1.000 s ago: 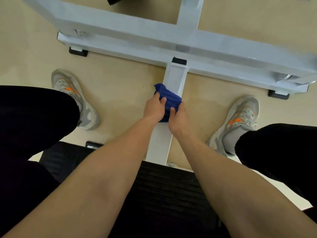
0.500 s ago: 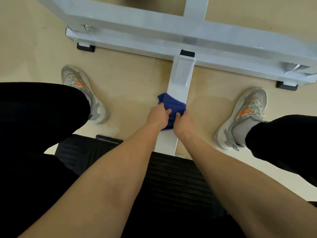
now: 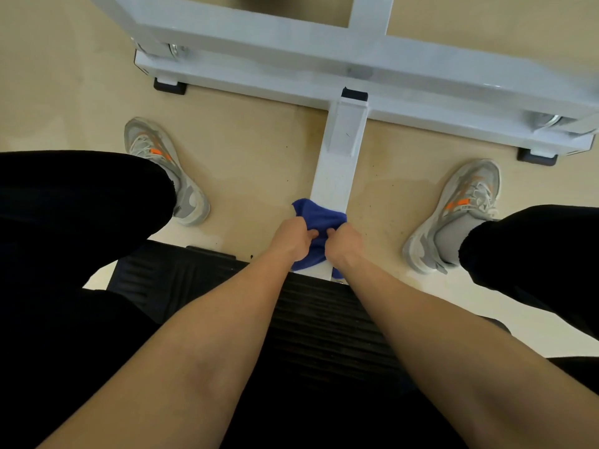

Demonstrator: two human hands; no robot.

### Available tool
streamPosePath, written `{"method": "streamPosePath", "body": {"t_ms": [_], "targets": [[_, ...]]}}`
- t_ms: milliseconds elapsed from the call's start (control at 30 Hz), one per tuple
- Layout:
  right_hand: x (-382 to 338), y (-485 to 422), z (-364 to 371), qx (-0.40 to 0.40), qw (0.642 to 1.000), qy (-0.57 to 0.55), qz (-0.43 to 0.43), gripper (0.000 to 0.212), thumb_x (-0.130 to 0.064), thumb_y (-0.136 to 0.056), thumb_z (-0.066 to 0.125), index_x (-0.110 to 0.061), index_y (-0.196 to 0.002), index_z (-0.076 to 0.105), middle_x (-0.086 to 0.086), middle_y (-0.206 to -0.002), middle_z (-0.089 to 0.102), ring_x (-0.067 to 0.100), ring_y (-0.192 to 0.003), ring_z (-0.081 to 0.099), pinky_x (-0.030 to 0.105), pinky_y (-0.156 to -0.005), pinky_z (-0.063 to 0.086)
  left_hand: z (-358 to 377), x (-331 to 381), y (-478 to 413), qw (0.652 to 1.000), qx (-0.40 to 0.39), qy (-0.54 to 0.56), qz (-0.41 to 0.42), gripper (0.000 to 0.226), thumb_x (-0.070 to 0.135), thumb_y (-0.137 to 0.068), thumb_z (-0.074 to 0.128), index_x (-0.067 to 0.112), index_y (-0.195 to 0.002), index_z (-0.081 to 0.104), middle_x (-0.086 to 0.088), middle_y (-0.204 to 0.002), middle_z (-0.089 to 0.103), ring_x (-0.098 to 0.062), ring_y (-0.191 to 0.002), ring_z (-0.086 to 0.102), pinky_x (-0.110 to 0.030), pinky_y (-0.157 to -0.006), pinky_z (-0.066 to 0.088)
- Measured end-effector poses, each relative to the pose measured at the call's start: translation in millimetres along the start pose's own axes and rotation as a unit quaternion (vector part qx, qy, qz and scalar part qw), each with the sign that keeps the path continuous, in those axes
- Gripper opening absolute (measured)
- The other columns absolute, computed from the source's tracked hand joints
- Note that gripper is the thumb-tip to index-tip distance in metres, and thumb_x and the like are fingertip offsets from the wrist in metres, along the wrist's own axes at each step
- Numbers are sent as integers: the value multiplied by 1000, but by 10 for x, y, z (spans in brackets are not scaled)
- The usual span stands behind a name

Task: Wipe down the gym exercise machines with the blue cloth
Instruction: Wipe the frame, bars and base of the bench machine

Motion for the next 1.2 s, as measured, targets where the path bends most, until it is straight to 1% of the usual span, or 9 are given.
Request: {"method": "streamPosePath", "body": {"t_ms": [133, 267, 467, 567, 767, 833, 967, 1100, 1200], "targets": [[-183, -129, -424, 84, 984, -149, -40, 27, -17, -103, 42, 2, -117, 56, 19, -114, 62, 34, -106, 60, 31, -67, 38, -206, 188, -197, 994, 72, 86, 4, 14, 17, -99, 50, 7, -91, 57, -15, -93, 66, -31, -87, 63, -43, -80, 52], [-420, -397, -860, 89, 987, -125, -54, 28, -23, -106, 39, -2, -115, 56, 16, -98, 61, 25, -74, 54, 29, -51, 35, -506, 469, -534, 986, 124, 114, 9, 14, 17, -97, 51, 4, -98, 57, -15, -98, 65, -32, -88, 62, -43, -83, 51], [-512, -569, -1047, 111, 983, -124, -77, 27, -24, -106, 39, -4, -112, 56, 6, -84, 55, 18, -68, 54, 26, -55, 38, -708, 719, -750, 984, 138, 107, 40, 13, 17, -98, 52, 6, -103, 58, -13, -99, 65, -29, -89, 62, -40, -82, 51], [-404, -430, -783, 86, 985, -139, -51, 25, -16, -106, 38, 1, -114, 54, 14, -89, 56, 21, -71, 50, 30, -55, 39, -610, 643, -605, 990, 123, 56, 32, 15, 16, -98, 52, 3, -103, 59, -15, -99, 65, -27, -87, 60, -39, -80, 50], [-151, -47, -291, -34, 997, 47, -47, 30, -17, -106, 38, 3, -119, 57, 15, -108, 58, 27, -97, 55, 31, -82, 40, -231, 252, -225, 997, 15, -67, 24, 25, 24, -100, 52, 2, -102, 63, -15, -97, 67, -29, -90, 63, -35, -73, 45], [-116, 35, -241, -69, 991, 107, -41, 29, -21, -106, 39, -1, -109, 60, 16, -113, 59, 25, -102, 56, 32, -89, 42, -229, 210, -130, 993, 16, -115, 17, 26, 26, -99, 54, 3, -106, 62, -12, -99, 66, -29, -94, 63, -33, -72, 44], [-201, 225, -487, -7, 997, 42, -66, 27, -14, -98, 49, 3, -116, 62, 22, -115, 63, 27, -88, 51, 32, -75, 38, -447, 243, 1, 993, 73, -95, -2, 23, 18, -98, 53, 5, -116, 61, -14, -111, 65, -30, -103, 62, -35, -84, 48], [-327, 453, -879, 43, 994, -6, -97, 28, -13, -99, 48, 3, -119, 60, 21, -118, 63, 36, -109, 60, 33, -77, 41, -717, 578, 162, 987, 141, -57, 43, 11, 13, -95, 54, 11, -84, 54, -6, -86, 58, -26, -87, 61, -30, -68, 39], [-283, 537, -1199, 45, 995, -12, -90, 26, -18, -102, 46, -3, -118, 59, 16, -109, 61, 28, -96, 57, 31, -80, 41, -887, 925, 261, 982, 170, -22, 75, 22, 8, -89, 55, 15, -71, 45, -2, -73, 51, -22, -71, 51, -32, -61, 39]]}}
Point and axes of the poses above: each hand's wrist, its own y-axis away from the middle knuckle, its own z-axis out of the palm, x = y × z, the point moved 7 cm from there along -y, towards the middle knuckle
